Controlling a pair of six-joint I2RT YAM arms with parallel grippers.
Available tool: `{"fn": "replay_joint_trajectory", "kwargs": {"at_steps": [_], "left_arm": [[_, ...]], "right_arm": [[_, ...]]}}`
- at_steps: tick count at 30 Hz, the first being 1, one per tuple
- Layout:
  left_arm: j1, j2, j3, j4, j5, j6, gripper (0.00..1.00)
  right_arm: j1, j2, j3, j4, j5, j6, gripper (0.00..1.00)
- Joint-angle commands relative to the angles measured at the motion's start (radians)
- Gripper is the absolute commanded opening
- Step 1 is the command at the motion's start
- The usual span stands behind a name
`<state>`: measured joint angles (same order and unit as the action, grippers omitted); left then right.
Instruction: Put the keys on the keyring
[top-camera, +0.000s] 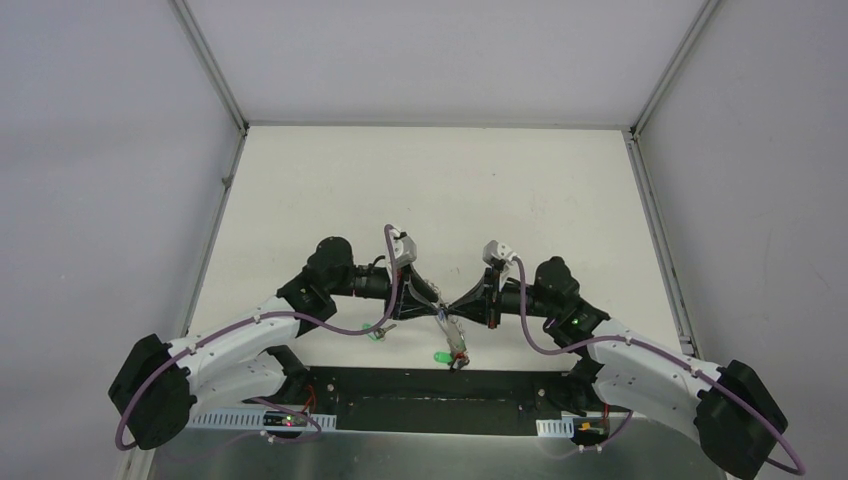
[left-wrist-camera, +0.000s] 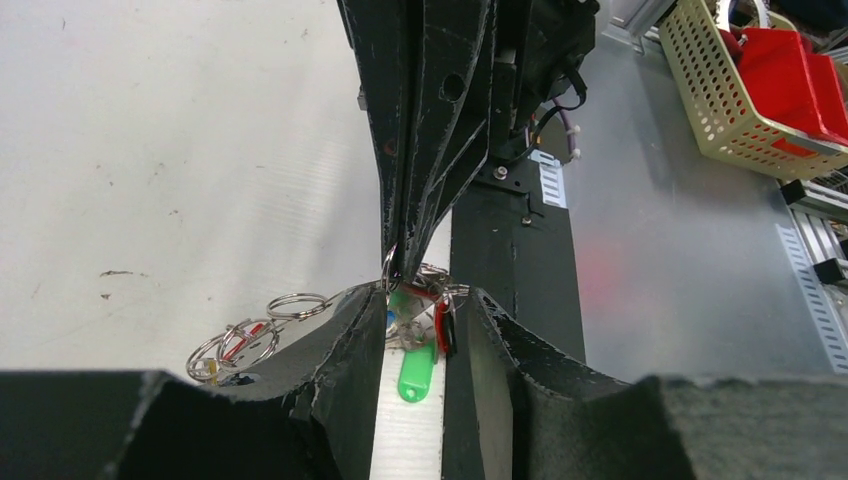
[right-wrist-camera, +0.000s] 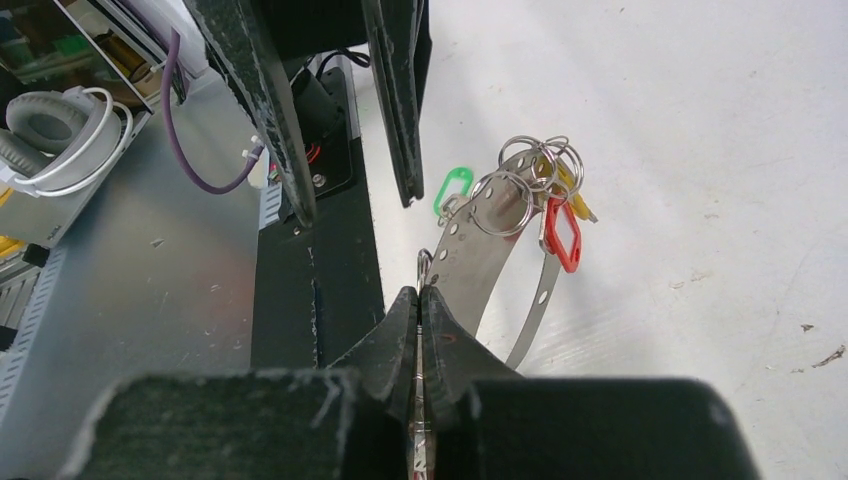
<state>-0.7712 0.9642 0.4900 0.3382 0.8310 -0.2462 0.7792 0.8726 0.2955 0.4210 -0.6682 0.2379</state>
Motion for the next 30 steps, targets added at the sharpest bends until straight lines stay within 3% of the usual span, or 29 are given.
{"fn": "replay_joint_trajectory", "kwargs": {"at_steps": [1, 7, 12, 17, 30], "left_arm": [[0.005, 0.034, -0.016, 0.092, -0.020, 0.010, 0.36], [0.005, 0.100, 0.004, 0.128, -0.031, 0.031, 0.36], [0.004, 0.151, 0.020, 0.151, -0.075, 0.059, 0.43], [0.005, 0.203, 0.044, 0.202, -0.053, 0.055, 0.44], [0.005, 0.127, 0.023, 0.113, 0.004, 0.088, 0.38]], "right_arm": [[-0.009, 0.009, 0.063, 0.063, 0.005, 0.034, 0.00], [-0.016, 0.018, 0.077, 0.064, -0.012, 0.047, 0.00], [-0.025, 0.016, 0.083, 0.063, -0.026, 0.061, 0.00], [-0.038, 0.010, 0.082, 0.062, -0.024, 0.073, 0.00], [-0.070, 0.009, 0.082, 0.061, -0.012, 0.103, 0.00]]}}
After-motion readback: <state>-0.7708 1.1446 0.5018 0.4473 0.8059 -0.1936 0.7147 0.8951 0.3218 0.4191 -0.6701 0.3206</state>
